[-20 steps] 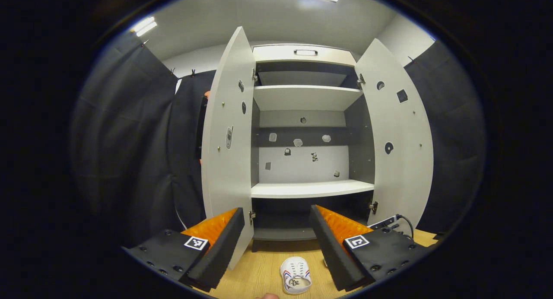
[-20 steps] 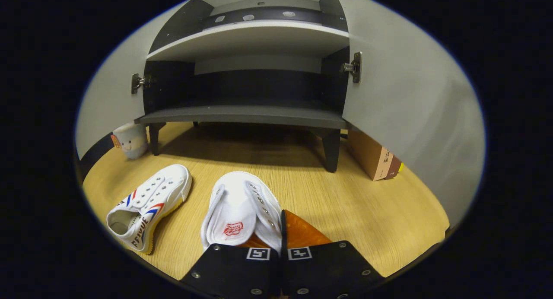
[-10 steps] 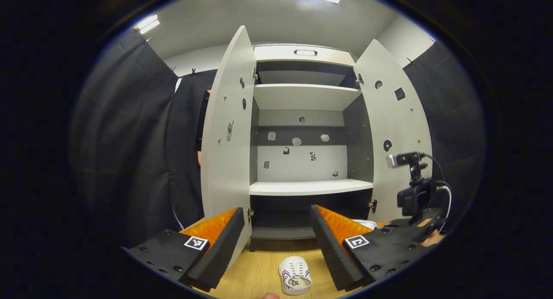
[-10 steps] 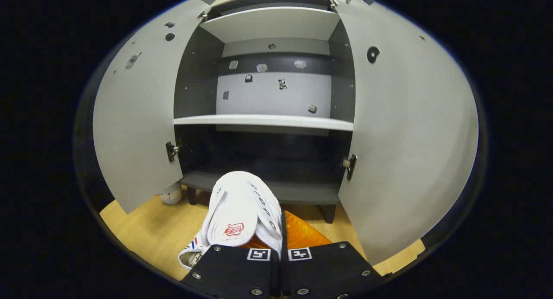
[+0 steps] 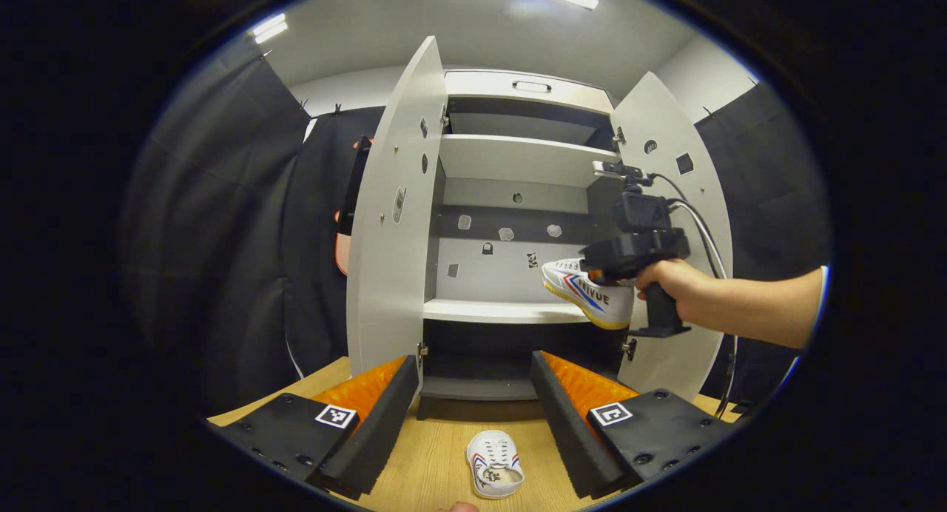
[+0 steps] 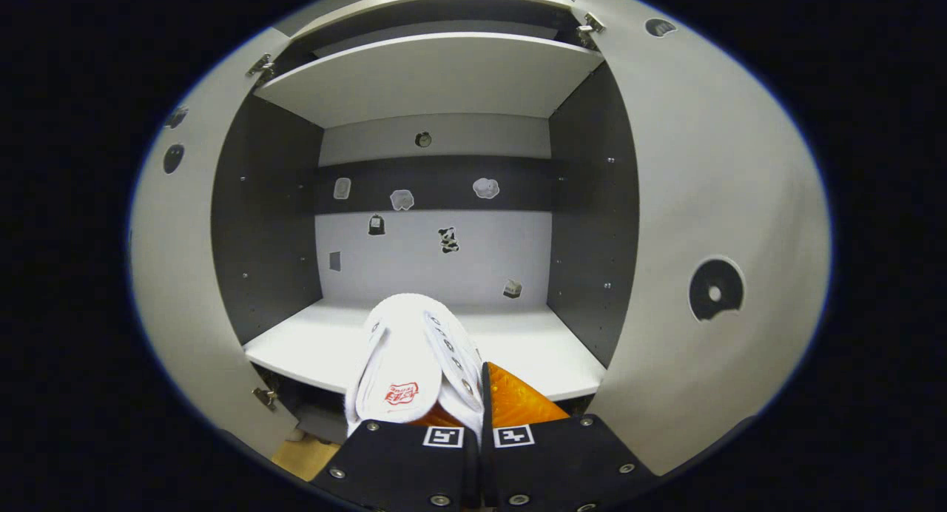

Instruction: Grab one shoe with the right hand and put it into the shoe cabinet, grab the other shoe with the left hand and put it into the shoe cabinet; then close the right door with the right hand and the left door with the left hand.

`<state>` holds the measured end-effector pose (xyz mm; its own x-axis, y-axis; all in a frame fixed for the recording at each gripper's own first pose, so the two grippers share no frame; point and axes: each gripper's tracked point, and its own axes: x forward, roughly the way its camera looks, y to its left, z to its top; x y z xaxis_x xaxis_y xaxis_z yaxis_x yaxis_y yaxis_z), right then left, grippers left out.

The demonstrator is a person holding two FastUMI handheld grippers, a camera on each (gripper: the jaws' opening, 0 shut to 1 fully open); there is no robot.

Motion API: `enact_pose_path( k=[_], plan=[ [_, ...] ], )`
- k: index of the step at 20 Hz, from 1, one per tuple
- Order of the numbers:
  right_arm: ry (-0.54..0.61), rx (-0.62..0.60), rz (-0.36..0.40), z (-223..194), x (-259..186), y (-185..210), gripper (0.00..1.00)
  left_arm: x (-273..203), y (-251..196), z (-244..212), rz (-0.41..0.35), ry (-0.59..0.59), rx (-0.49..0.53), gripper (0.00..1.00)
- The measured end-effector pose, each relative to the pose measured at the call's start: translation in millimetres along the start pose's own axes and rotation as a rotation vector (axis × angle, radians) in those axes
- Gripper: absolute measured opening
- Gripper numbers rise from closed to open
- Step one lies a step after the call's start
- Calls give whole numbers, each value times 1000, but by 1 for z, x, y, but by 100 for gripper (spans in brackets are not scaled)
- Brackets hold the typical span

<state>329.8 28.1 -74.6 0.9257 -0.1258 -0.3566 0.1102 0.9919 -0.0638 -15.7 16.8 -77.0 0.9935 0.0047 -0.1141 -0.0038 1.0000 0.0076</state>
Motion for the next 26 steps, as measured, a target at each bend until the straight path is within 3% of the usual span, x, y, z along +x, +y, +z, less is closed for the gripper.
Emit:
enact_pose_path(
  k=[7, 14, 16, 17, 20, 26],
  plan=[
    [132, -25, -146, -2, 94, -11, 0, -5, 21, -2, 51, 11, 9, 99],
    [237, 26, -180, -31, 123, -15, 1, -1, 41, -9, 101, 32, 17, 99],
    [254, 68, -160, -32, 121, -12, 8, 0, 41, -9, 100, 32, 18, 99],
    [248, 70, -147, -28, 119, -11, 16, 2, 40, -10, 99, 31, 20, 99],
    [239, 21, -109, -23, 100, -10, 22, 5, 36, -10, 89, 27, 23, 99],
    [132, 22, -11, 16, 53, -10, 60, 16, 21, -10, 43, 14, 9, 99]
  ],
)
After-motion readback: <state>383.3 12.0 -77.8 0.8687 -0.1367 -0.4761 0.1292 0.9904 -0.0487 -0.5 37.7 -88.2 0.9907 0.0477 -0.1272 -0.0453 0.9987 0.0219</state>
